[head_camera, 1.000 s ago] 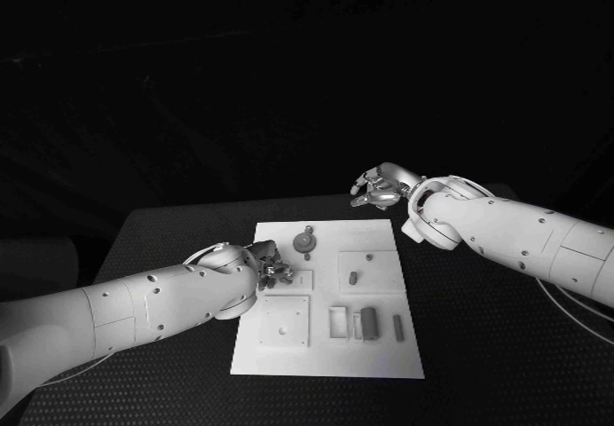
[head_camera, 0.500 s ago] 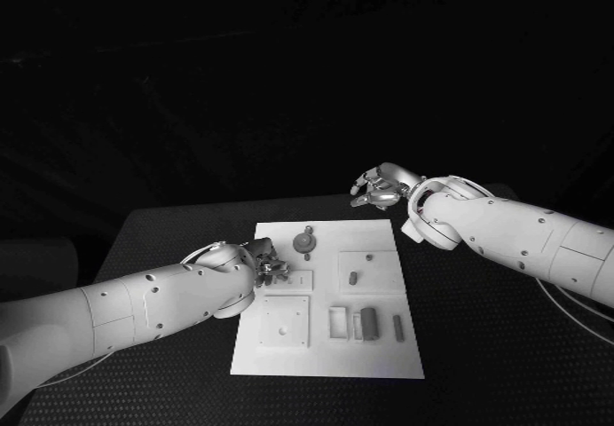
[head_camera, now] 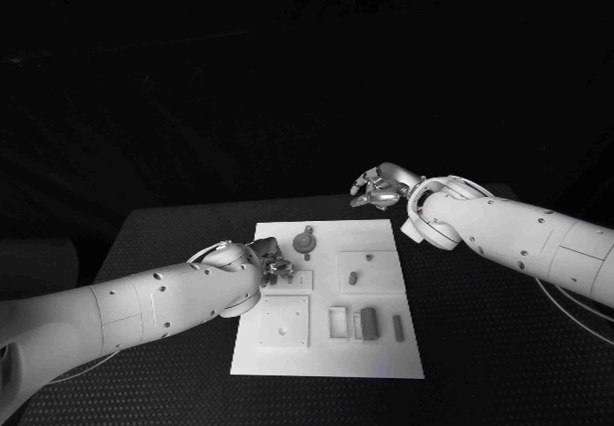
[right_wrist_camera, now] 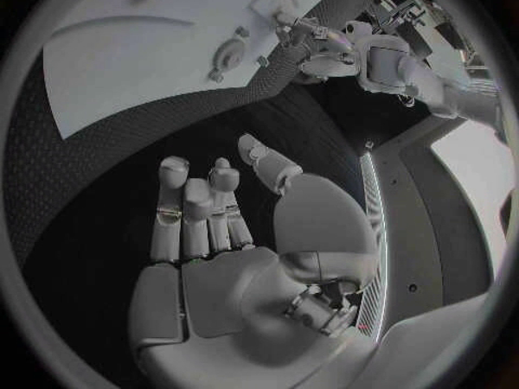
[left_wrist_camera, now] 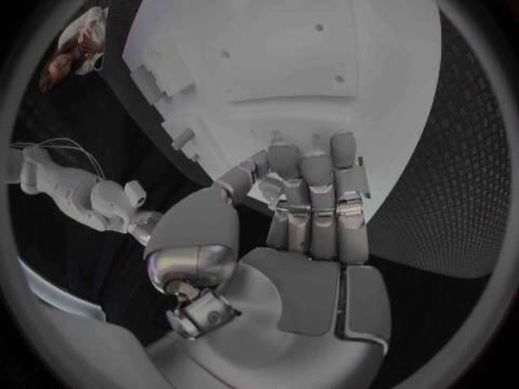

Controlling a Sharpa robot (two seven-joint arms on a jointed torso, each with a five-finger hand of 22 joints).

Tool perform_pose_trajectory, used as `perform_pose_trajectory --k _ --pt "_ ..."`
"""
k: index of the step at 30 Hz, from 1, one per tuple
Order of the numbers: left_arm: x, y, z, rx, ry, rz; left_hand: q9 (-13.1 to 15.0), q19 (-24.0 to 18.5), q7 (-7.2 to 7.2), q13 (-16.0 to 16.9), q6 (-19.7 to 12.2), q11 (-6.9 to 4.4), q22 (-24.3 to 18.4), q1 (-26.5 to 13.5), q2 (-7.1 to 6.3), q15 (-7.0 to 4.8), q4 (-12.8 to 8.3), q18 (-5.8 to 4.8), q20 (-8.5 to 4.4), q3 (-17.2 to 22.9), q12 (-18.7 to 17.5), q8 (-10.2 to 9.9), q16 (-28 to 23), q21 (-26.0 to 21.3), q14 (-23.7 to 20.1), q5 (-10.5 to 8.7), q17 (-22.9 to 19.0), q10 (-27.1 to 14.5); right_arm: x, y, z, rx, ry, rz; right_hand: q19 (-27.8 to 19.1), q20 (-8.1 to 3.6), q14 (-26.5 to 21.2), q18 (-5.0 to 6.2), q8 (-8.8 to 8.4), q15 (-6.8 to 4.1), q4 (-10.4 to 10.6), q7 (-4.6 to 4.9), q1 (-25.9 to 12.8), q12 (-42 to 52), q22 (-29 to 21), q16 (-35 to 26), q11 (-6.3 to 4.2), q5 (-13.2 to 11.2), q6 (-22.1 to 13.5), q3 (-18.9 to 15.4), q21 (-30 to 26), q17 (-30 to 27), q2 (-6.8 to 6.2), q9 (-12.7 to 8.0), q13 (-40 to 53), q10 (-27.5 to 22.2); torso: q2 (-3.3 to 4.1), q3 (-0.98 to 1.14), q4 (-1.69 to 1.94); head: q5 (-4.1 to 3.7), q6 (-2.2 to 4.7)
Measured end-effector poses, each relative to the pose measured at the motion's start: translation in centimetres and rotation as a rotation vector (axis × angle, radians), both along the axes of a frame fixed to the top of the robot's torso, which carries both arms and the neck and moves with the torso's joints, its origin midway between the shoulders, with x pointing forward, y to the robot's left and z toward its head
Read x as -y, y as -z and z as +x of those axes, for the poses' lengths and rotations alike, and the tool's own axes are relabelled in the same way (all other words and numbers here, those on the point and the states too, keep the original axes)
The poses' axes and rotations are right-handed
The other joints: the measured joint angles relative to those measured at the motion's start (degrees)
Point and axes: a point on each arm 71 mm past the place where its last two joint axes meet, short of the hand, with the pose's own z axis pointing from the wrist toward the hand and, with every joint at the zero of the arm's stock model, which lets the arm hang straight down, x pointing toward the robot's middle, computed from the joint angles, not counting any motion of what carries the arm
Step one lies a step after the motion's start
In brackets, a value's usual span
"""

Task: Assemble the parts on the task board

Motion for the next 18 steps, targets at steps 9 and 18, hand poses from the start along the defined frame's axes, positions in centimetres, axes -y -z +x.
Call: perform_pose_trajectory --k 9,18 --pt "0.18 0.01 -0.08 -0.006 0.005 0.001 -0.1 0.0 0.00 0.0 0.0 0.00 0.0 0.0 0.00 0.00 0.0 0.00 0.01 -0.1 0.0 -0.2 0.2 0.0 0.0 -0.10 -0.1 0.0 0.05 0.01 0.00 -0.001 0.001 0.000 0.0 0.00 0.0 0.00 0.00 -0.02 0.0 0.00 0.0 0.0 0.0 0.0 0.00 0.0 0.0 0.0 0.0 0.0 0.00 0.0 0.0 0.0 -0.01 0.00 0.00 -0.12 0.04" --pt "0.17 0.06 -0.07 -0.018 0.013 0.010 -0.1 0.0 -0.01 -0.1 0.0 0.00 0.0 0.0 0.00 0.01 0.1 0.00 0.01 -0.1 0.2 -0.3 0.2 0.0 0.0 -0.12 -0.3 0.0 0.09 0.01 0.00 -0.002 0.001 -0.001 0.0 0.00 -0.2 0.00 0.00 -0.05 0.0 0.00 0.0 0.0 0.0 0.0 0.00 0.0 0.0 0.0 0.0 0.0 0.00 0.0 0.0 0.0 -0.02 -0.01 0.02 -0.15 -0.11"
